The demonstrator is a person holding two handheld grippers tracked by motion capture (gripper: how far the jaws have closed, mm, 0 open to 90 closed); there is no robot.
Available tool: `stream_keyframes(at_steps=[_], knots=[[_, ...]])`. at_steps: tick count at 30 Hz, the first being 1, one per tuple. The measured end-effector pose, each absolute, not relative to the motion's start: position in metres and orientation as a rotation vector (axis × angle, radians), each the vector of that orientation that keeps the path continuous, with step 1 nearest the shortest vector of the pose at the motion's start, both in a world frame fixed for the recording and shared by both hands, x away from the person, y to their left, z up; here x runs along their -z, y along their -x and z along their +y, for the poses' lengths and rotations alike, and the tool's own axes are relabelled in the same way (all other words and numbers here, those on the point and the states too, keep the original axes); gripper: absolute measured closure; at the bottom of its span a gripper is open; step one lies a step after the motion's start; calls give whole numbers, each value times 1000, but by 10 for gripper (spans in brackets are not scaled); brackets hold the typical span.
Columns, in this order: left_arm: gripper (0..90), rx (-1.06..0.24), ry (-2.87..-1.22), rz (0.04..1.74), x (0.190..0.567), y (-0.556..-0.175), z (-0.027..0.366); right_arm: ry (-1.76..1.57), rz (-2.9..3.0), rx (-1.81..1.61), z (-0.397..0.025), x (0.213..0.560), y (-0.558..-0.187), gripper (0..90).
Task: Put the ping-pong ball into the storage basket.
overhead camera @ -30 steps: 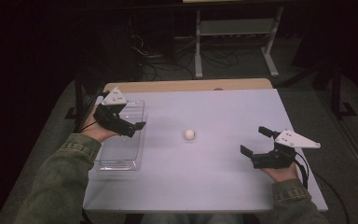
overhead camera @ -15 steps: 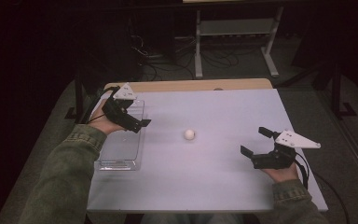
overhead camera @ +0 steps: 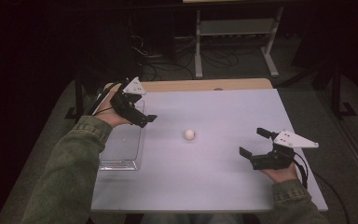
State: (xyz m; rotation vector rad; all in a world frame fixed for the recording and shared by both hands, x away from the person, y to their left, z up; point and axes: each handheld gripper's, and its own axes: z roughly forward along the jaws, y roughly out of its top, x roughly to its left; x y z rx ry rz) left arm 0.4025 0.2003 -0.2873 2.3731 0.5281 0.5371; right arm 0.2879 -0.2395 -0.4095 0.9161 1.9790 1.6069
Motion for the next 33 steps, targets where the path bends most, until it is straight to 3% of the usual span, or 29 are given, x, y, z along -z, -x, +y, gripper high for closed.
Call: stream_keyframes(at_steps=[14,33], knots=[[0,-458,-2493,448,288,-414,180,-919,1993,-1613,-240,411,-288,0],[0,-443,-2588,358,277,-431,151,-929,1978,-1614,-241,412,-287,0]])
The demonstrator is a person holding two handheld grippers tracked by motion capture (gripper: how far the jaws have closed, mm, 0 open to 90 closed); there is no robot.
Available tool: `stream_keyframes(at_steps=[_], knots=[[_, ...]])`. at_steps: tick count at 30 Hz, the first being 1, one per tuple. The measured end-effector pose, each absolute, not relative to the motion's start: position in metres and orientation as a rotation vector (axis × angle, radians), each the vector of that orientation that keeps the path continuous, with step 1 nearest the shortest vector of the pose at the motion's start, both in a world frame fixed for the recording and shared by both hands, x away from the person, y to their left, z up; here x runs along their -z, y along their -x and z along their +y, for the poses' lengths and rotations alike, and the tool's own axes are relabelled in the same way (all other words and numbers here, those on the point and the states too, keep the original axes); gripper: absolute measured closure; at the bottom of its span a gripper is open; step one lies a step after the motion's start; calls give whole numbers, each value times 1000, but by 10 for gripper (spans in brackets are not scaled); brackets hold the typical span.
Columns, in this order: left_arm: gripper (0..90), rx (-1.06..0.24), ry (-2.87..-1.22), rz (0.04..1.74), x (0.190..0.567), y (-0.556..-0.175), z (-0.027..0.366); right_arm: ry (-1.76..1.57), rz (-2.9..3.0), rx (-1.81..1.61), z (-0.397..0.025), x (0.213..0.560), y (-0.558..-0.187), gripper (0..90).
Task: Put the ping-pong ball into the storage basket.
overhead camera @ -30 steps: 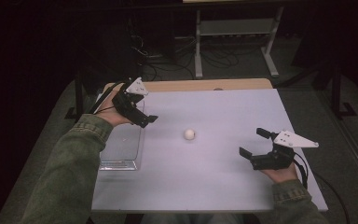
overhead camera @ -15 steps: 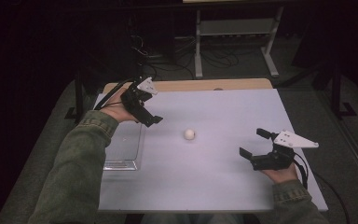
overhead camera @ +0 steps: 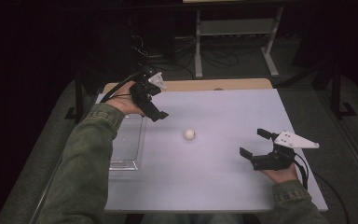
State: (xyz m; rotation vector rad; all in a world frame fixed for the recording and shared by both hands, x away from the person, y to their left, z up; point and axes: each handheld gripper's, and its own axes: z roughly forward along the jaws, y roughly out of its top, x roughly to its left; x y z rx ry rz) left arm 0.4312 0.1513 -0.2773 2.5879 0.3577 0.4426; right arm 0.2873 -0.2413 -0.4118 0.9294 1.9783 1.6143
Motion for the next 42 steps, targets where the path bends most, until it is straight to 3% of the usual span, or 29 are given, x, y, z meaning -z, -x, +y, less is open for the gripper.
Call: stream_keyframes(at_steps=[42], knots=[[0,-315,-2711,207,286,-455,98,-914,1992,-1605,-240,411,-286,0]])
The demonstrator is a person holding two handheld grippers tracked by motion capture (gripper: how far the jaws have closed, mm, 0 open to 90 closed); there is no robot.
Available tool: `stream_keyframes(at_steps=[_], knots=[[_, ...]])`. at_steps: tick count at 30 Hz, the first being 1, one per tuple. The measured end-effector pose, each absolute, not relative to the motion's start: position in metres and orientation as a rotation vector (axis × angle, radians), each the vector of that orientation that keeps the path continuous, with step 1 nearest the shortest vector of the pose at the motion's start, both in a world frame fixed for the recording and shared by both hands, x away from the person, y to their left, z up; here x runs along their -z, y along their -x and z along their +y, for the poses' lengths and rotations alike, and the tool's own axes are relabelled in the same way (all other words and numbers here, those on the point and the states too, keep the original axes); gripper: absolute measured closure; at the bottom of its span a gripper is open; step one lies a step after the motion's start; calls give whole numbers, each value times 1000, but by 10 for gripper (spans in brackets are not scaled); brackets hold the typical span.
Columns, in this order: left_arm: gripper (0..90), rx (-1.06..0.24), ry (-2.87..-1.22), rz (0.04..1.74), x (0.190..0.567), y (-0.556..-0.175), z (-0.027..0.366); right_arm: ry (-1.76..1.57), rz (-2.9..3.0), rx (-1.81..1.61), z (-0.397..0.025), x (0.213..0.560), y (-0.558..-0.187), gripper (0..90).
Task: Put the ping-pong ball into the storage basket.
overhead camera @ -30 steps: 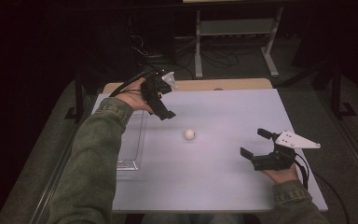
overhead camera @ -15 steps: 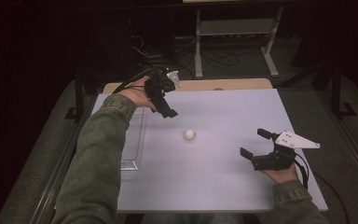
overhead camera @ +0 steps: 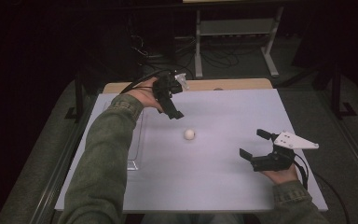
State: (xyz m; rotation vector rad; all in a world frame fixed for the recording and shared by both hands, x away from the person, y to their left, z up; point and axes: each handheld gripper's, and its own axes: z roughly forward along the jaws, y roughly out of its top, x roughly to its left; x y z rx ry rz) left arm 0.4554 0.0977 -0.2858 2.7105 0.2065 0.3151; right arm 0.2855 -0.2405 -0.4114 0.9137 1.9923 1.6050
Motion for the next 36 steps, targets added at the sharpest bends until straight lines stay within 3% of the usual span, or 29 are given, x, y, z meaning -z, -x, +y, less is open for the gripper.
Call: stream_keyframes(at_steps=[36], knots=[[0,-220,-2736,137,332,-463,83,-921,1983,-1609,-242,412,-286,0]])
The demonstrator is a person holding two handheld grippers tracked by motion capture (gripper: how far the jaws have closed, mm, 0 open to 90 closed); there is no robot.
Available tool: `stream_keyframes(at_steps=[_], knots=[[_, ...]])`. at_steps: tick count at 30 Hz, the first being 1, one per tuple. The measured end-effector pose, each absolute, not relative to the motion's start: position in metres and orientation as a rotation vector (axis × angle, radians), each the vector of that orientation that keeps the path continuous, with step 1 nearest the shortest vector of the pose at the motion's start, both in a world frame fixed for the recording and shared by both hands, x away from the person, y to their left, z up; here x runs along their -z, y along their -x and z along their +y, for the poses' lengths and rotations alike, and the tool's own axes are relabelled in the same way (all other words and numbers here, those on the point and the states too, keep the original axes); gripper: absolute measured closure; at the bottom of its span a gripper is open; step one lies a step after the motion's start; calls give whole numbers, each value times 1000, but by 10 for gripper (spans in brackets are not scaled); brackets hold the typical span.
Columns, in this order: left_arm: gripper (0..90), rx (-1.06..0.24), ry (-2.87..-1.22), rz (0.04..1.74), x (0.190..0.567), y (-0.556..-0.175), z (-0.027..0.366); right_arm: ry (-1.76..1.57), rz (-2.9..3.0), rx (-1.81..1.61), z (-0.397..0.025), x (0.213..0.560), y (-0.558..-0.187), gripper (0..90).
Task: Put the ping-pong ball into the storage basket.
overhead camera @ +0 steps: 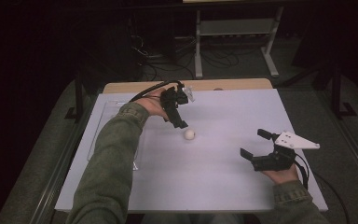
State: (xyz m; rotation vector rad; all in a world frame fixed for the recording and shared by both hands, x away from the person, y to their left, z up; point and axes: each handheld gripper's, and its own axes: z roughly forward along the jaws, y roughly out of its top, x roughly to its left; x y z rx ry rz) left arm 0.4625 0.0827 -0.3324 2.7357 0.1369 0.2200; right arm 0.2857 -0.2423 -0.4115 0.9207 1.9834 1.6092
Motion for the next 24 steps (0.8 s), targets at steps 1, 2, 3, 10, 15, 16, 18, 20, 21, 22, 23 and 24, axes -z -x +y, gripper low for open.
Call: stream_keyframes(at_steps=[1,2,3,10,15,16,18,20,21,22,23,24], knots=[[0,-219,-2738,138,334,-463,83,-921,1984,-1609,-242,412,-286,0],[0,-219,-2741,139,336,-463,83,-921,1984,-1608,-242,412,-286,0],[0,-218,-2745,137,337,-463,83,-921,1985,-1607,-242,412,-286,0],[0,-209,-2736,156,344,-463,84,-922,1985,-1606,-242,412,-286,0],[0,-201,-2740,146,347,-463,80,-922,1983,-1608,-242,412,-286,0],[0,-198,-2744,134,349,-464,78,-920,1982,-1608,-242,412,-286,0],[0,-196,-2745,134,350,-463,78,-921,1981,-1607,-242,411,-286,0],[0,-192,-2751,126,351,-462,76,-920,1978,-1611,-243,411,-285,0],[0,-192,-2754,122,351,-462,75,-921,1977,-1612,-243,411,-285,0],[0,-190,-2752,124,352,-462,75,-923,1976,-1613,-243,411,-285,0],[0,-191,-2749,126,352,-462,75,-924,1976,-1612,-243,411,-285,0],[0,-191,-2748,129,353,-462,74,-924,1976,-1612,-243,411,-285,0]])
